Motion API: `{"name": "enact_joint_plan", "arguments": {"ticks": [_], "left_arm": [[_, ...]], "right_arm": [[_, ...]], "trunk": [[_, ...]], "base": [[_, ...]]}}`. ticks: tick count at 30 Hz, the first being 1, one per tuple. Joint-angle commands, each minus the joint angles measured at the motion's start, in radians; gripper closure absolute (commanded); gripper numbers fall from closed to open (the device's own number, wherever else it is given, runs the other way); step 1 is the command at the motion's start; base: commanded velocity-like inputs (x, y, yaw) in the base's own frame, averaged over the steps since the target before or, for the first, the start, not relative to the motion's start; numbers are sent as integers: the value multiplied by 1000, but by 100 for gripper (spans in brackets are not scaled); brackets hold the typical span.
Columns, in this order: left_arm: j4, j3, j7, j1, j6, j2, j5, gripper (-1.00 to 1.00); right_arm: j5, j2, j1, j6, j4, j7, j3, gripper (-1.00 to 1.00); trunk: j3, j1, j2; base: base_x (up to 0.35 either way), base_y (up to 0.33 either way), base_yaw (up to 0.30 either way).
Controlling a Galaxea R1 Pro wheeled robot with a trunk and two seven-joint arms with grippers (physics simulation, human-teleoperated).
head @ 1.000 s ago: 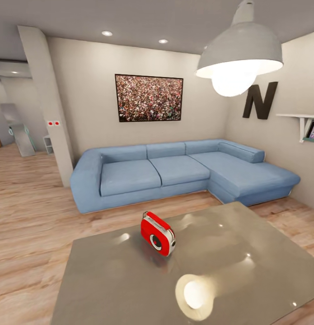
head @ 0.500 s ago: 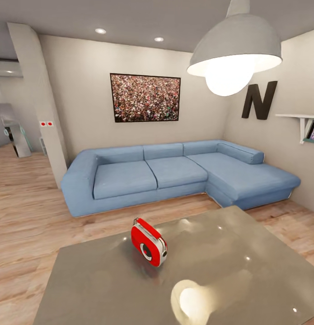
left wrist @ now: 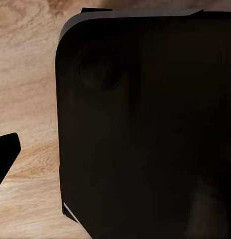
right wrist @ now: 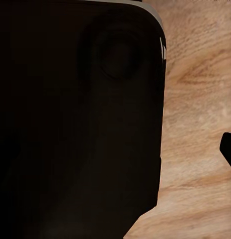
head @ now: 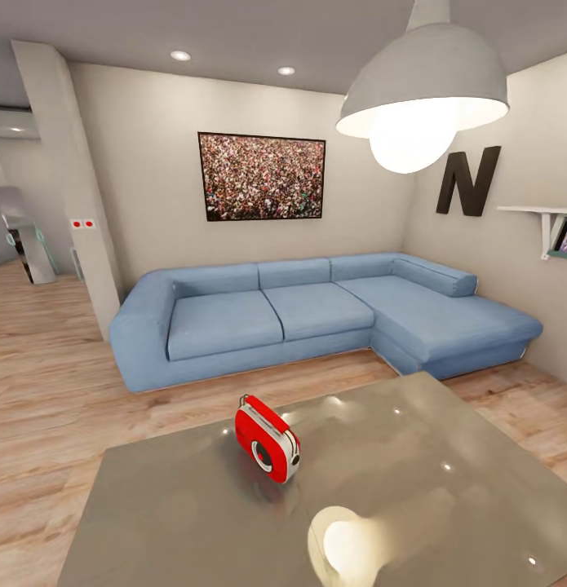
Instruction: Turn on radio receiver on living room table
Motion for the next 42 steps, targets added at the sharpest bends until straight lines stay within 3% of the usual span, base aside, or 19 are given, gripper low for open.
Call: {"name": "enact_joint_plan", "arguments": {"ticks": [1,24,42], "left_arm": [[0,0,0,0,0,0,0,-100],[0,0,0,0,0,0,0,-100],[0,0,0,0,0,0,0,-100]], "right_arm": [[1,0,0,0,0,0,0,-100],[6,0,0,0,0,0,4,-100],[6,0,0,0,0,0,4,-100]], "trunk": [[0,0,0],[0,0,0],[0,0,0]], "base": [[0,0,0],[0,0,204],[158,-125,19]]}}
